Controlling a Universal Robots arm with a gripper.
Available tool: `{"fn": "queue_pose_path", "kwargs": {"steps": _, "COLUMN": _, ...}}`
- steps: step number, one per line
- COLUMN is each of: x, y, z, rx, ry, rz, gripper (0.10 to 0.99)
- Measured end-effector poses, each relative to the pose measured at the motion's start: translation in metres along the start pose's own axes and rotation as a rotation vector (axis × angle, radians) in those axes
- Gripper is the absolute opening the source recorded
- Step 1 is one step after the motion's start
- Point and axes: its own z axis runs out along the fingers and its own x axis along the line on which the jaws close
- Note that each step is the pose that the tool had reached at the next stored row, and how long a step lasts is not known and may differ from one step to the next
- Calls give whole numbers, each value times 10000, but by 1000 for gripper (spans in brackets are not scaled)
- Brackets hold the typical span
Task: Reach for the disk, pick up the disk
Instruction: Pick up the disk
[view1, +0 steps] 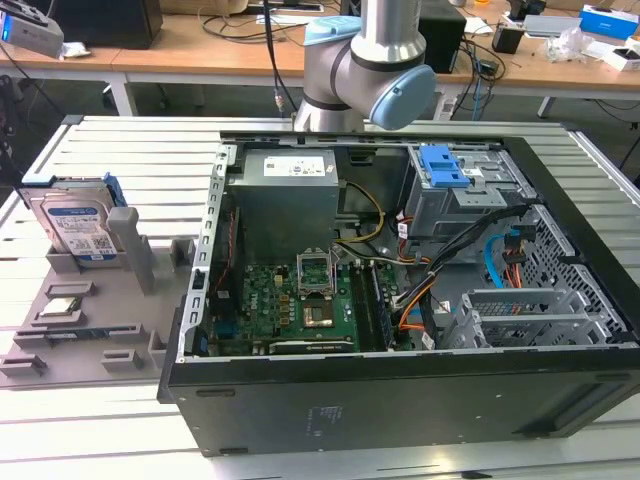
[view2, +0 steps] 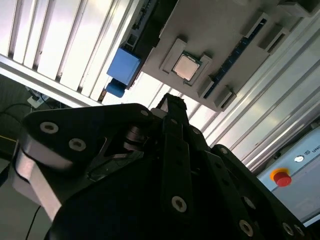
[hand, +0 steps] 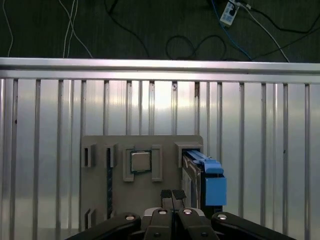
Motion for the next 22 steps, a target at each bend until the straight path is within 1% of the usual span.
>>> {"fn": "queue_pose_path", "kwargs": {"steps": 1, "x": 0, "y": 0, "z": 0, "rx": 0, "ry": 0, "rz": -2, "gripper": 114}}
{"fn": "queue_pose_path", "kwargs": {"steps": 2, "x": 0, "y": 0, "z": 0, "rx": 0, "ry": 0, "rz": -4, "gripper": 169}}
{"fn": "queue_pose_path", "kwargs": {"steps": 4, "x": 0, "y": 0, "z": 0, "rx": 0, "ry": 0, "rz": -6, "gripper": 294}}
{"fn": "queue_pose_path", "kwargs": {"steps": 5, "x": 0, "y": 0, "z": 0, "rx": 0, "ry": 0, "rz": -9, "gripper": 416}}
{"fn": "queue_pose_path", "kwargs": {"steps": 6, "x": 0, "y": 0, "z": 0, "rx": 0, "ry": 0, "rz": -10, "gripper": 416}}
{"fn": "queue_pose_path", "kwargs": {"steps": 7, "x": 0, "y": 0, "z": 0, "rx": 0, "ry": 0, "rz": -11, "gripper": 478}}
{"fn": "queue_pose_path", "kwargs": {"steps": 8, "x": 0, "y": 0, "z": 0, "rx": 0, "ry": 0, "rz": -12, "gripper": 478}}
{"fn": "queue_pose_path", "kwargs": {"steps": 9, "x": 0, "y": 0, "z": 0, "rx": 0, "ry": 0, "rz": -13, "gripper": 545}}
{"fn": "queue_pose_path", "kwargs": {"steps": 12, "x": -1, "y": 0, "z": 0, "rx": 0, "ry": 0, "rz": -17, "gripper": 545}}
{"fn": "queue_pose_path", "kwargs": {"steps": 15, "x": -50, "y": -1, "z": 0, "rx": 0, "ry": 0, "rz": -16, "gripper": 545}}
{"fn": "queue_pose_path", "kwargs": {"steps": 22, "x": -337, "y": -6, "z": 0, "rx": 0, "ry": 1, "rz": -17, "gripper": 545}}
